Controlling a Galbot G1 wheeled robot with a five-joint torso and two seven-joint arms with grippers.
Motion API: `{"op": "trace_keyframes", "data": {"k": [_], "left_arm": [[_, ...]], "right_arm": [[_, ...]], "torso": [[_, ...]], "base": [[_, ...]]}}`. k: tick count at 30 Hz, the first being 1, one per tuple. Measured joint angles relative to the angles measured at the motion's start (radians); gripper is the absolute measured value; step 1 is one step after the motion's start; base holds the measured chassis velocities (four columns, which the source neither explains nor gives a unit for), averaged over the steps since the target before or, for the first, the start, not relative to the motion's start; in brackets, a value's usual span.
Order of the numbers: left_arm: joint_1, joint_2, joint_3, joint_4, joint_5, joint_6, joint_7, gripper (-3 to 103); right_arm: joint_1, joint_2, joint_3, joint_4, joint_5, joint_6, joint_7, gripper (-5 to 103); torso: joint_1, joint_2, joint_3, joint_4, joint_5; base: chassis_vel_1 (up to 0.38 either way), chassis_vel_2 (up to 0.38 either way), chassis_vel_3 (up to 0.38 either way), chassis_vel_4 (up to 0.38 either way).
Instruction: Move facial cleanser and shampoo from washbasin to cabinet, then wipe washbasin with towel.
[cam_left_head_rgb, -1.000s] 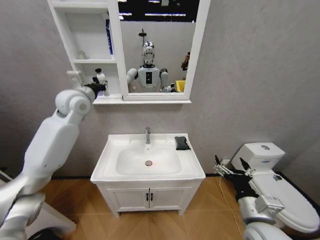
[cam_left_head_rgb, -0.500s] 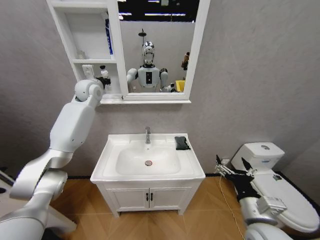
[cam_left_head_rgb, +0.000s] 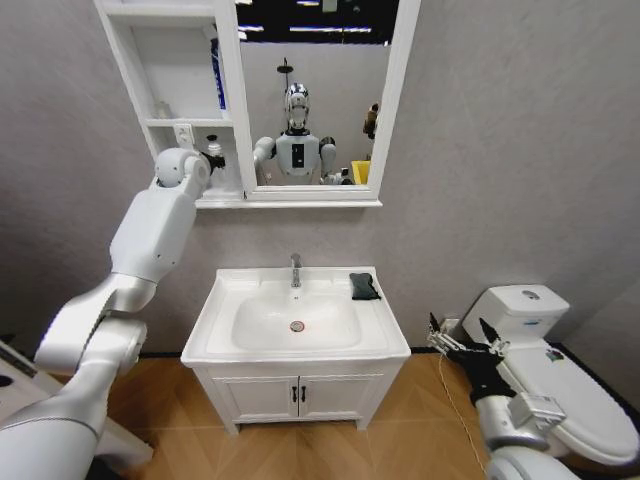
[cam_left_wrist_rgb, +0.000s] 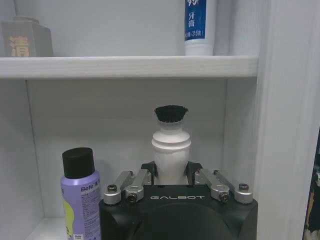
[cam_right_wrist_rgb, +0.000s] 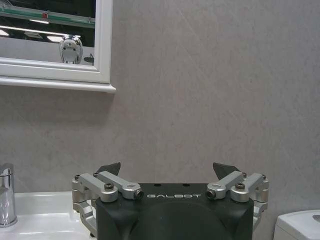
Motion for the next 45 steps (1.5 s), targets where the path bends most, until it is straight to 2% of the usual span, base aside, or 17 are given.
{"op": "trace_keyframes", "data": {"k": [10,15,16,22,26,28,29,32,33,36,37,39,40,42,43,44,45], "left_arm": [[-0.007,-0.038,-0.010,0.106,0.082,-0.041,0.052,30],[-0.009,-0.048,-0.022,0.128,0.113,-0.054,0.066,47],[-0.009,-0.048,-0.022,0.128,0.113,-0.054,0.066,47],[-0.011,-0.044,-0.030,0.135,0.148,-0.070,0.071,75],[-0.004,-0.029,-0.032,0.098,0.149,-0.069,0.069,85],[0.029,0.010,-0.036,0.009,0.122,-0.055,0.046,96],[0.029,0.010,-0.036,0.009,0.122,-0.055,0.046,96],[0.095,0.070,-0.051,-0.159,0.039,-0.036,-0.033,100],[0.095,0.070,-0.051,-0.159,0.039,-0.036,-0.033,100],[0.218,0.160,-0.089,-0.461,-0.114,-0.008,-0.144,100],[0.218,0.160,-0.089,-0.461,-0.114,-0.008,-0.144,100],[0.345,0.237,-0.127,-0.648,-0.185,-0.012,-0.200,100],[0.345,0.237,-0.127,-0.648,-0.185,-0.012,-0.200,100],[0.541,0.326,-0.214,-0.873,-0.242,-0.012,-0.263,100],[0.654,0.361,-0.283,-0.974,-0.251,-0.014,-0.282,100],[0.654,0.361,-0.283,-0.974,-0.251,-0.014,-0.282,100],[0.742,0.375,-0.326,-1.032,-0.251,-0.016,-0.288,100]], "right_arm": [[-0.007,-0.003,0.013,-0.005,0.005,0.010,-0.002,100],[-0.002,-0.003,0.010,-0.008,0.004,0.010,-0.004,100],[-0.002,-0.003,0.010,-0.008,0.004,0.010,-0.004,100],[-0.005,-0.001,0.010,-0.009,0.003,0.010,-0.004,100],[-0.005,0.000,0.010,-0.009,0.003,0.010,-0.003,100],[-0.005,0.003,0.010,-0.008,0.002,0.011,-0.001,100],[-0.005,0.003,0.010,-0.008,0.002,0.011,-0.001,100],[-0.009,0.006,0.011,-0.008,0.002,0.015,0.000,100],[-0.009,0.006,0.011,-0.008,0.002,0.015,0.000,100],[-0.008,0.007,0.011,-0.007,0.002,0.015,0.001,100],[-0.008,0.007,0.011,-0.007,0.002,0.015,0.001,100],[-0.006,0.007,0.009,-0.005,0.000,0.015,0.001,100],[-0.006,0.007,0.009,-0.005,0.000,0.015,0.001,100],[0.000,0.008,0.003,-0.004,-0.001,0.011,0.000,100],[0.004,0.007,0.001,-0.005,-0.005,0.009,0.001,100],[0.004,0.007,0.001,-0.005,-0.005,0.009,0.001,100],[0.007,0.007,-0.001,-0.004,-0.007,0.008,0.000,100]], "torso": [[0.000,0.000,0.000,0.0000,-0.0001],[0.000,0.000,0.000,-0.0001,-0.0001],[0.000,0.000,0.000,-0.0001,-0.0001],[0.000,0.000,0.000,-0.0001,-0.0001],[0.000,0.000,0.000,-0.0001,-0.0001],[0.000,0.000,0.000,-0.0001,-0.0001],[0.000,0.000,0.000,-0.0001,-0.0001],[0.000,0.000,0.000,0.0002,-0.0004],[0.000,0.000,0.000,0.0002,-0.0004],[0.000,0.000,0.000,-0.0004,-0.0002],[0.000,0.000,0.000,-0.0004,-0.0002],[0.000,0.000,0.000,-0.0003,0.0003],[0.000,0.000,0.000,-0.0003,0.0003],[0.000,0.000,0.000,0.0001,-0.0012],[0.000,0.000,0.000,0.0002,0.0005],[0.000,0.000,0.000,0.0002,0.0005],[0.000,0.000,0.000,0.0008,0.0010]], "base": [[0.000,0.000,0.000,0.000],[0.000,0.000,0.000,0.000],[0.000,0.000,0.000,0.000],[0.000,0.000,0.000,0.000],[0.000,0.000,0.000,0.000],[0.000,0.000,0.000,0.000],[0.000,0.000,0.000,0.000],[0.000,0.000,0.000,0.000],[0.000,0.000,0.000,0.000],[0.000,0.000,0.000,0.000],[0.000,0.000,0.000,0.000],[0.000,0.000,0.000,0.000],[0.000,0.000,0.000,0.000],[0.000,0.000,0.000,0.000],[0.000,0.000,0.000,0.000],[0.000,0.000,0.000,0.000],[0.000,0.000,0.000,0.000]]}}
